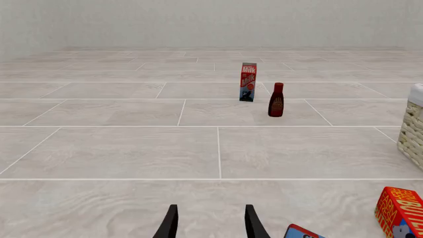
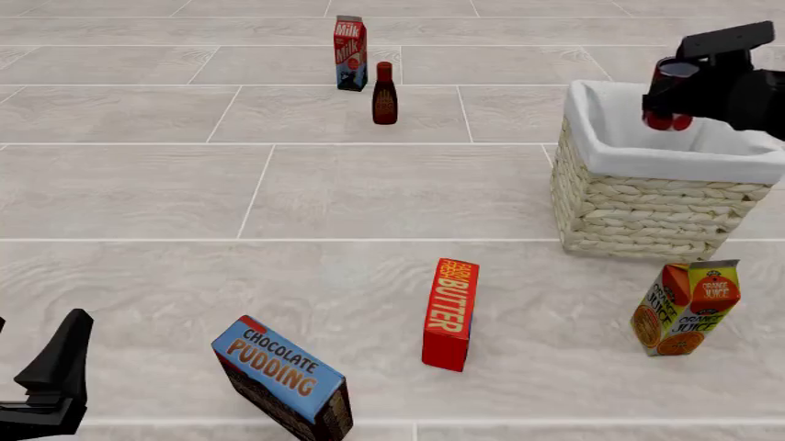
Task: Pick the tomato sauce and place it in the basket.
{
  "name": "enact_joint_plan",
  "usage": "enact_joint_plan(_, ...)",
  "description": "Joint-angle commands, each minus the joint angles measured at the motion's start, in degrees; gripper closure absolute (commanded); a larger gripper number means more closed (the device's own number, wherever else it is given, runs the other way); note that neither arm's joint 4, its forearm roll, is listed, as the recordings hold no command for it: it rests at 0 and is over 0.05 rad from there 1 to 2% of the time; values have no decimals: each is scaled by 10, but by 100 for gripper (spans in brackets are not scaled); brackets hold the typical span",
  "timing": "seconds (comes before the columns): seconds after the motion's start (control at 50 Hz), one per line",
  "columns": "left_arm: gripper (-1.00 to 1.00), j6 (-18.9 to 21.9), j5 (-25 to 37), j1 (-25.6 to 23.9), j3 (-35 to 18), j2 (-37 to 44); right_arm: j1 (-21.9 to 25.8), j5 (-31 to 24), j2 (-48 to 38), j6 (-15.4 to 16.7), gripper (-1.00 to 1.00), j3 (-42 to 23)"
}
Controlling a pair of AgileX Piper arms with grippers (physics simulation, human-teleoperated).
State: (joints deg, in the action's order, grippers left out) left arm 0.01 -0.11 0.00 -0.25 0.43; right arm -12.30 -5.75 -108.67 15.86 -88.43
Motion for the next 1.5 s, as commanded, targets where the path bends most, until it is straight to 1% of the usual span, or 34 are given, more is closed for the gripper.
enact_joint_plan(0.02,-100,0,0,0,0,0,-7,4,-35,-15,100,-19)
enact_joint_plan(0.44,-100,0,0,0,0,0,-9,7,-77,-20,100,-29)
enact_joint_plan(0.86,-100,0,0,0,0,0,-13,1,-99,-13,100,-41)
enact_joint_plan(0.88,-100,0,0,0,0,0,-16,4,-98,-11,-100,-39)
enact_joint_plan(1.28,-100,0,0,0,0,0,-15,-1,-81,-6,-100,-36)
enact_joint_plan(1.5,-100,0,0,0,0,0,-10,7,-24,-6,-100,1)
